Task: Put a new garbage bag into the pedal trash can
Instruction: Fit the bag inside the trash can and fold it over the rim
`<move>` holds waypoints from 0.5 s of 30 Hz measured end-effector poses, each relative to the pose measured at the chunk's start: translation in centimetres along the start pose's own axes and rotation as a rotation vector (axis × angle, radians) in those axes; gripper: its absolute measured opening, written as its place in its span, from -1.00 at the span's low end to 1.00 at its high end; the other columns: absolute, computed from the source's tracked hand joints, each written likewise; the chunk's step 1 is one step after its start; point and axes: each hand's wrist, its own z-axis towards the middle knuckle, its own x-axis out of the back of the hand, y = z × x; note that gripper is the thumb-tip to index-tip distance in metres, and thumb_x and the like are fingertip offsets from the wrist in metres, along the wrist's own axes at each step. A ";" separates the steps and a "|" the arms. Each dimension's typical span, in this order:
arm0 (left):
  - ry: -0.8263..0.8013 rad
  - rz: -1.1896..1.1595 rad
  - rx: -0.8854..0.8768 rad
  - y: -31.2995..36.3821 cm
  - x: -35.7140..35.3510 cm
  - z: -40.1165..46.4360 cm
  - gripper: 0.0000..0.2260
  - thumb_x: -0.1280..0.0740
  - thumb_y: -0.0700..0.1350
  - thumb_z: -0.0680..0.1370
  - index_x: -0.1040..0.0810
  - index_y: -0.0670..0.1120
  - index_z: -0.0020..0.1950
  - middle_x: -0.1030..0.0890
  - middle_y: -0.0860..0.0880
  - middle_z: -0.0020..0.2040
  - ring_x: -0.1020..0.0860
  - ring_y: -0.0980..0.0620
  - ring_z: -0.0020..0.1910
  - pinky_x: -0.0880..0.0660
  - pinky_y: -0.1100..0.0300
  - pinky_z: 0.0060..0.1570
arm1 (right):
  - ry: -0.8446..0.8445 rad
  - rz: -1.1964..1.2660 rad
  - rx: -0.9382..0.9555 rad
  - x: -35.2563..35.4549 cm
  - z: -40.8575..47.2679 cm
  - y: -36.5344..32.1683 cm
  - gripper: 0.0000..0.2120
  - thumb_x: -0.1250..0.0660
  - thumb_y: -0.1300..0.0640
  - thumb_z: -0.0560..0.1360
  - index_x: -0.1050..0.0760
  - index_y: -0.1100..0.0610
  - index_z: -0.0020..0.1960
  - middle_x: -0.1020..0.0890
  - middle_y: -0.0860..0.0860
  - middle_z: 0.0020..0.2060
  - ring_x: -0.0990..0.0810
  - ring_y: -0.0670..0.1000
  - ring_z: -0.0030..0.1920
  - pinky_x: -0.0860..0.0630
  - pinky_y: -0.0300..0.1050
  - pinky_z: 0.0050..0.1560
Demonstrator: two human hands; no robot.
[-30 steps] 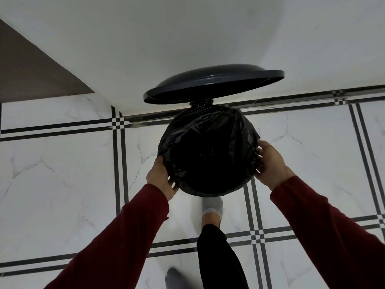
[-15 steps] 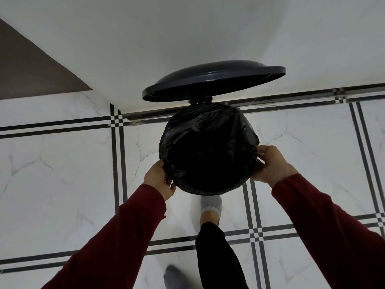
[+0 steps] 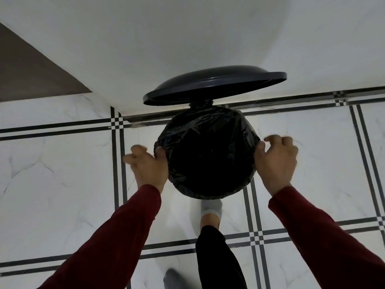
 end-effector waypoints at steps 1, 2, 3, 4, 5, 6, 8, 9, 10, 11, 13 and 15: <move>-0.017 -0.040 -0.122 0.4 -0.1 0.0 -0.73 -0.33 -0.03 0.63 -0.42 -0.13 0.24 -0.35 -0.12 0.21 -0.54 -0.18 0.06 -0.47 0.20 -0.01 | 0.055 0.024 0.174 -0.2 -0.3 -0.3 -0.74 -0.22 0.08 0.57 -0.59 0.14 0.14 -0.55 0.16 0.15 -0.48 0.29 0.18 -0.43 0.01 0.10; -0.057 -0.018 -0.243 0.7 -0.3 0.3 -0.78 -0.34 -0.06 0.63 -0.44 -0.09 0.23 -0.37 -0.07 0.18 -0.54 -0.12 0.06 -0.47 0.21 0.00 | 0.040 0.046 0.294 -0.7 -0.2 -0.6 -0.75 -0.25 0.14 0.57 -0.58 0.16 0.19 -0.54 0.18 0.16 -0.49 0.29 0.16 -0.43 -0.04 0.09; -0.096 0.049 -0.367 0.9 -0.7 0.5 -0.80 -0.34 -0.07 0.62 -0.48 -0.05 0.24 -0.40 -0.05 0.16 -0.52 -0.09 0.11 -0.47 0.18 0.05 | -0.016 0.037 0.377 -1.2 0.0 -1.0 -0.71 -0.27 0.17 0.56 -0.55 0.16 0.26 -0.52 0.19 0.20 -0.50 0.29 0.17 -0.45 -0.04 0.11; -0.125 0.122 -0.468 0.9 -1.2 0.9 -0.79 -0.33 -0.08 0.63 -0.51 -0.01 0.27 -0.43 -0.06 0.16 -0.48 -0.08 0.17 -0.46 0.15 0.11 | -0.070 -0.008 0.441 -1.8 0.4 -1.2 -0.65 -0.29 0.18 0.55 -0.51 0.16 0.33 -0.50 0.19 0.26 -0.49 0.29 0.20 -0.50 0.02 0.15; -0.144 0.188 -0.530 1.0 -1.6 1.3 -0.75 -0.32 -0.09 0.63 -0.54 0.01 0.32 -0.46 -0.09 0.17 -0.43 -0.11 0.21 -0.44 0.12 0.14 | -0.113 -0.063 0.486 -2.3 0.9 -1.7 -0.58 -0.30 0.17 0.55 -0.46 0.14 0.41 -0.47 0.19 0.32 -0.48 0.29 0.23 -0.52 0.09 0.19; -0.147 0.241 -0.569 1.1 -2.1 1.7 -0.71 -0.31 -0.10 0.64 -0.54 0.02 0.37 -0.47 -0.13 0.20 -0.41 -0.17 0.22 -0.44 0.09 0.15 | -0.143 -0.102 0.511 -2.6 1.6 -2.2 -0.52 -0.30 0.15 0.55 -0.41 0.13 0.46 -0.44 0.18 0.37 -0.46 0.30 0.26 -0.52 0.15 0.23; -0.132 0.302 -0.595 1.5 -2.6 2.4 -0.63 -0.29 -0.11 0.65 -0.50 0.02 0.47 -0.47 -0.19 0.25 -0.40 -0.25 0.22 -0.45 0.03 0.18 | -0.192 -0.115 0.511 -2.9 3.0 -3.2 -0.47 -0.29 0.15 0.56 -0.34 0.10 0.53 -0.42 0.20 0.38 -0.46 0.31 0.27 -0.51 0.16 0.26; -0.130 0.308 -0.594 1.4 -2.8 3.0 -0.61 -0.28 -0.11 0.66 -0.48 0.02 0.51 -0.45 -0.20 0.28 -0.41 -0.26 0.23 -0.47 -0.01 0.19 | -0.210 -0.104 0.500 -2.9 3.7 -3.8 -0.46 -0.28 0.16 0.57 -0.33 0.08 0.54 -0.44 0.21 0.36 -0.47 0.32 0.26 -0.50 0.14 0.26; -0.130 0.312 -0.590 1.5 -2.9 3.7 -0.60 -0.26 -0.12 0.67 -0.46 0.01 0.53 -0.44 -0.21 0.29 -0.43 -0.26 0.24 -0.49 -0.04 0.21 | -0.233 -0.081 0.480 -2.9 4.5 -4.2 -0.46 -0.27 0.17 0.57 -0.33 0.06 0.54 -0.46 0.22 0.32 -0.49 0.31 0.25 -0.49 0.10 0.24; -0.139 0.310 -0.582 1.5 -2.8 4.4 -0.60 -0.25 -0.12 0.68 -0.45 0.00 0.54 -0.45 -0.21 0.29 -0.46 -0.24 0.25 -0.50 -0.05 0.24 | -0.265 -0.049 0.441 -2.8 5.1 -4.7 -0.48 -0.27 0.17 0.57 -0.35 0.04 0.53 -0.48 0.22 0.30 -0.51 0.30 0.25 -0.48 0.03 0.23; -0.198 0.270 -0.533 1.9 -2.7 5.5 -0.61 -0.23 -0.10 0.69 -0.46 -0.02 0.54 -0.46 -0.18 0.29 -0.50 -0.19 0.27 -0.48 0.02 0.28 | -0.343 0.012 0.334 -2.6 6.4 -5.6 -0.54 -0.29 0.13 0.58 -0.42 0.01 0.48 -0.50 0.17 0.28 -0.53 0.23 0.27 -0.40 -0.13 0.21; -0.257 0.217 -0.441 2.2 -2.8 6.6 -0.64 -0.24 -0.07 0.69 -0.50 -0.04 0.50 -0.49 -0.17 0.28 -0.53 -0.15 0.27 -0.43 0.12 0.29 | -0.419 0.090 0.225 -2.4 7.4 -6.5 -0.60 -0.33 0.05 0.57 -0.50 -0.02 0.41 -0.57 0.11 0.27 -0.56 0.15 0.27 -0.41 -0.16 0.25</move>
